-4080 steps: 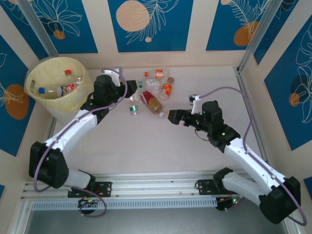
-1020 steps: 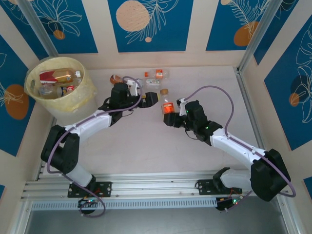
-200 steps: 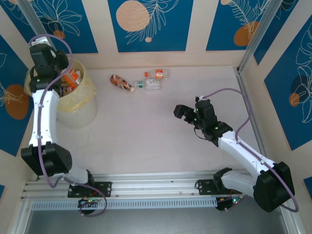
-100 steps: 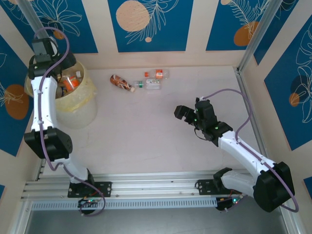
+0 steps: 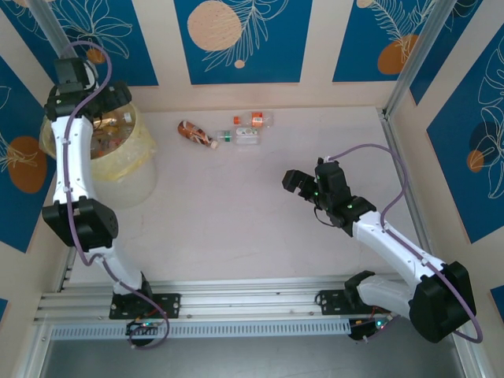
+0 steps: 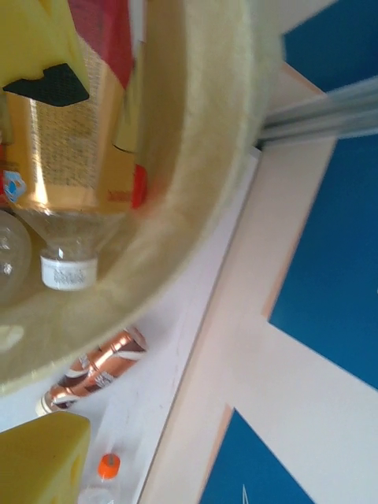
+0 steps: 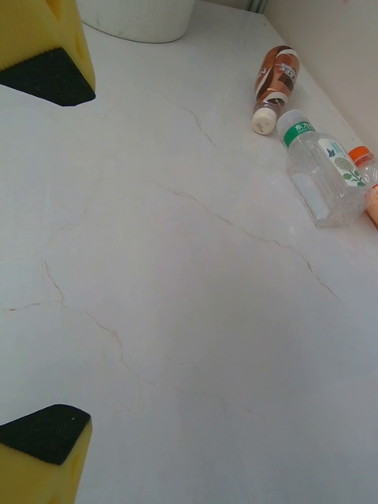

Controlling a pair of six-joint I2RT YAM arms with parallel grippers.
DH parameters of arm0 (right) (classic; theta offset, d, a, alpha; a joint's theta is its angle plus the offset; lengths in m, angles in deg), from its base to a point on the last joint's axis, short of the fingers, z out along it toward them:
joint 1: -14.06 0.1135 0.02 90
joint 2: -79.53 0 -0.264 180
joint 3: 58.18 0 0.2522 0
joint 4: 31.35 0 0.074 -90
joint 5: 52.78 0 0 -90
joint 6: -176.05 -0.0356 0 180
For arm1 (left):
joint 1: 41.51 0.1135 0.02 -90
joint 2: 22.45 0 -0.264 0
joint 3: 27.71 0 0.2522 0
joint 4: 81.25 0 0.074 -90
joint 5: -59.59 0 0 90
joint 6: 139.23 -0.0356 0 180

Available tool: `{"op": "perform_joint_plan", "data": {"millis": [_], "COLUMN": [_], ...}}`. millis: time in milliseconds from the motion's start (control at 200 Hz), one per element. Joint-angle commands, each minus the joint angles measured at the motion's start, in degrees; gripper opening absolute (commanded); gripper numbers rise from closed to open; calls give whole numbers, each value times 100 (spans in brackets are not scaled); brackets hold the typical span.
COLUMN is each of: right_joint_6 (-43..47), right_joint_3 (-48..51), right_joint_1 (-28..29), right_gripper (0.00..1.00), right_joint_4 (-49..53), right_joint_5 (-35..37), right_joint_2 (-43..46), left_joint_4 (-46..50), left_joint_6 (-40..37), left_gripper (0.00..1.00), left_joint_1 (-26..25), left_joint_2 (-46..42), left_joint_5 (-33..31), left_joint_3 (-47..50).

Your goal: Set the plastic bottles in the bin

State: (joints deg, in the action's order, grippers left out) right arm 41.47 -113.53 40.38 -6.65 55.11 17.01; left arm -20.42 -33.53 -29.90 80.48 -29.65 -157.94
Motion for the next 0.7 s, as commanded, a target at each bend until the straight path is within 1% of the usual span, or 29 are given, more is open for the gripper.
{"op": "perform_joint_plan", "data": {"millis": [0,100,175,345,435,520,615,695], "right_joint_6": [-99,-103,-78,-48,-74,-111,-110,-70], "right_joint_3": [-100,-81,-103,-118,-79,-44,-34,-39], "right_joint_1": [-13,-22,-22,-22,-22,-22,-22,-22], "right_gripper": [99,99,99,99,100,100,100,99], "right_joint_4": [126,128,135,202,203,172,124,40], "right_joint_5": [167,182,171,186,208,226,241,194], "right_joint_2": [21,21,21,29,29,38,30,47], "left_joint_4": [-181,-657,-830,-788,-810,-919,-1055,-1189], "left_joint_6": [379,608,704,645,653,679,641,543], "left_gripper": [100,100,100,100,100,100,100,100], "left_joint_1": [40,39,68,73,65,21,-198,-538], "left_joint_2": [-438,-840,-959,-948,-1088,-1299,-1600,-1838], "left_joint_5": [-70,-138,-102,208,248,446,496,399], "left_joint_3": [722,1624,1967,1787,1591,1479,1492,1584]}}
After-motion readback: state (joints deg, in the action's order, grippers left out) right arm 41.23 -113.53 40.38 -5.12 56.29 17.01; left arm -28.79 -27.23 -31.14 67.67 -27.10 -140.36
